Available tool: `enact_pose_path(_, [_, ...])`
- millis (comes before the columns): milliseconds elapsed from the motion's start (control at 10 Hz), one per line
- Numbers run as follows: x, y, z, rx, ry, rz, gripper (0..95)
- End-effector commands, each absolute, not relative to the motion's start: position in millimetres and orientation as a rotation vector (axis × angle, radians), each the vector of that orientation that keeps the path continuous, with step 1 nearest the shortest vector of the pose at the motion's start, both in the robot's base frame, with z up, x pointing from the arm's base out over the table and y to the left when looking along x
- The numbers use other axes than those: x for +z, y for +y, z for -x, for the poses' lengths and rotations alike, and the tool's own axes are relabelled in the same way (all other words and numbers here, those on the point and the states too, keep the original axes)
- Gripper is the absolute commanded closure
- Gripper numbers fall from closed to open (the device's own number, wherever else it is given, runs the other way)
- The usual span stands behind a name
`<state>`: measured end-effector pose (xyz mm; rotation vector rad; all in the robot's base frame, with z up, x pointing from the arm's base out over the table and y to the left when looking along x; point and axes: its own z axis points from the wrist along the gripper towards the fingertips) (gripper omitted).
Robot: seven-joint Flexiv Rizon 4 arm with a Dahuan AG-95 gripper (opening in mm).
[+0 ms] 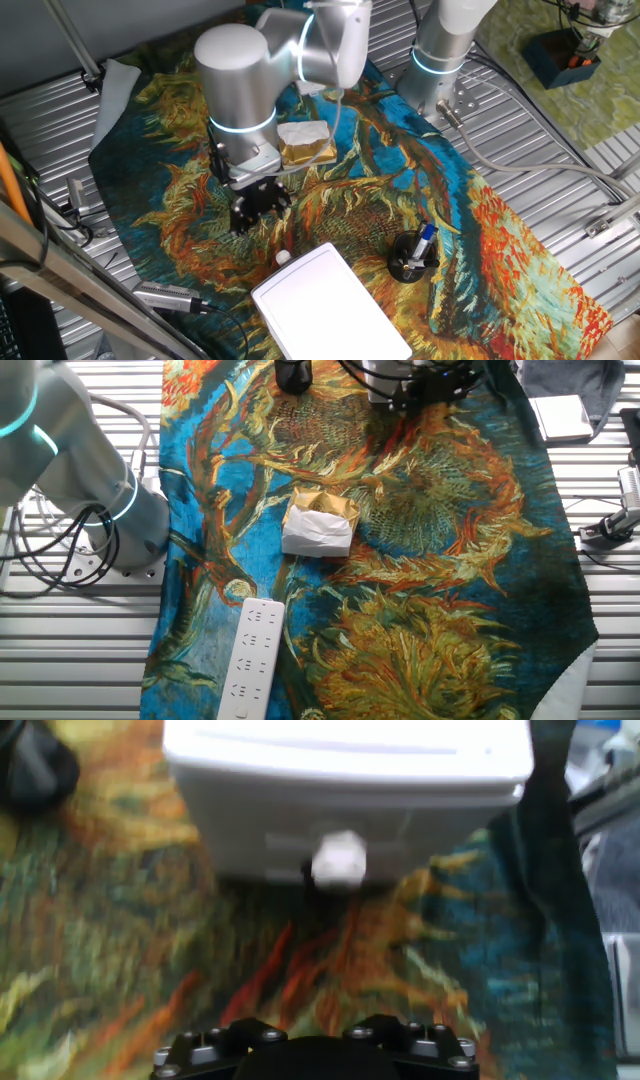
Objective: Grasp the handle and close the drawer
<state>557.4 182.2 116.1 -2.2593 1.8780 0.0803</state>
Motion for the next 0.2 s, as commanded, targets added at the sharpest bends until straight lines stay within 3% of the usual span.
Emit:
enact_pose_path(100, [120.9, 170.0, -555.1, 0.048, 1.892, 2.284, 19.0])
enact_pose_path(200, [121.1, 169.7, -555.0, 0.049, 1.894, 2.281, 19.0])
